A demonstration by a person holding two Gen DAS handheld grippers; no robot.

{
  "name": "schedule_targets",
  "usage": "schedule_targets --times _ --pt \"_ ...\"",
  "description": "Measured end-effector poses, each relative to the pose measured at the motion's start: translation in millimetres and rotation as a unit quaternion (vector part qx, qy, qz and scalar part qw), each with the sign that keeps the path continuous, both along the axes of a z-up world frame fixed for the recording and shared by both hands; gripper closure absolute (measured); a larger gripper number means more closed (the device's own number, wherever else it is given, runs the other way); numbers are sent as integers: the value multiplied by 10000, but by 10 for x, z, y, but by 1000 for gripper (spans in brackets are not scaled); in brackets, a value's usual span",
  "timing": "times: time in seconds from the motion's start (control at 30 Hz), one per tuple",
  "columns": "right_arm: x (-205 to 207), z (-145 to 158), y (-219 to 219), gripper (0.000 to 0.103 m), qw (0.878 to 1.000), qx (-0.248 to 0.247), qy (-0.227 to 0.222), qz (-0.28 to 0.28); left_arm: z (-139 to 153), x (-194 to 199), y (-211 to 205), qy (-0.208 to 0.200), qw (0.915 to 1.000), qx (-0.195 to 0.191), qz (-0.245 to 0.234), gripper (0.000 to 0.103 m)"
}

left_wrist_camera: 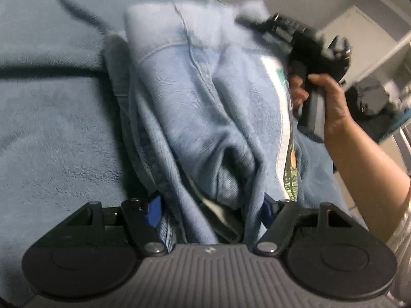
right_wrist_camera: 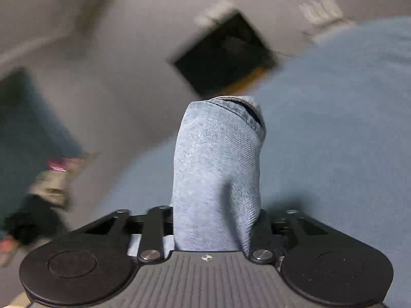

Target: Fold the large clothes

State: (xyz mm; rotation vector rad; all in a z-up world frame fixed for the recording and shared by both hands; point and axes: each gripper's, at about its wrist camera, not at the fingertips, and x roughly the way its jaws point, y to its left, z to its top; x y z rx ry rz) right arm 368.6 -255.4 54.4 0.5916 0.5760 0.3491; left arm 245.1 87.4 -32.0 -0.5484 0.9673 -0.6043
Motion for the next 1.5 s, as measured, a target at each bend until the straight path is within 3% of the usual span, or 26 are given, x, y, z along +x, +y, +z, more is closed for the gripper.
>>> schedule_targets --times 0.1,0.13,0.2,0.23,0.43,0.6,0.73,0.8,0.93,1.0,1.07,1.17,1.23,1.3,1.37,1.5 --pt "185 -251 -72 45 9967 -356 627 -364 -168 101 86 84 9987 -476 139 29" --pt "167 -291 -79 42 9965 -436 588 -397 -187 123 93 86 9988 -478 91 28" --pt "94 -290 -112 19 9972 -380 489 -413 -178 166 87 -41 9993 -372 39 25" --pt "24 -267 -131 18 9977 -375 417 -393 -174 191 77 -63 9993 -362 43 25" --pt "-772 -241 -196 20 9966 -696 -216 -397 -273 96 79 -152 9991 -351 177 21" --pt "-1327 -201 -77 43 9888 -1256 -806 -61 -278 -85 41 -126 9986 -329 390 21" --pt "-1571 -284 309 51 9711 -2093 -1037 497 -289 -176 86 -65 9985 -320 448 21" --pt "-1575 -340 471 51 9604 -2559 -1031 378 -294 -150 31 -34 9985 -312 443 21" --pt "-1381 -327 621 51 9545 -2912 -550 336 -319 -108 5 18 9981 -375 493 20" --pt "-1363 -170 581 47 9634 -2615 -449 389 -340 -102 24 72 9979 -423 478 20" --pt "-1314 -37 472 49 9717 -2225 -735 288 -361 -97 34 123 9978 -453 468 19" --pt "-986 104 479 48 9625 -2533 -969 -36 -332 -72 11 154 9977 -442 485 16" --pt "-710 113 513 59 9576 -2749 -862 -28 -335 -52 -19 166 9978 -416 489 15" --pt "-379 100 583 77 9537 -2934 -664 -8 -333 -34 -22 188 9978 -411 485 15" --pt "-16 30 675 84 9470 -3192 -357 -32 -335 -3 -38 225 9977 -420 482 15" --pt "557 -220 887 85 9357 -3523 161 127 -327 -35 17 220 9978 -438 449 14"
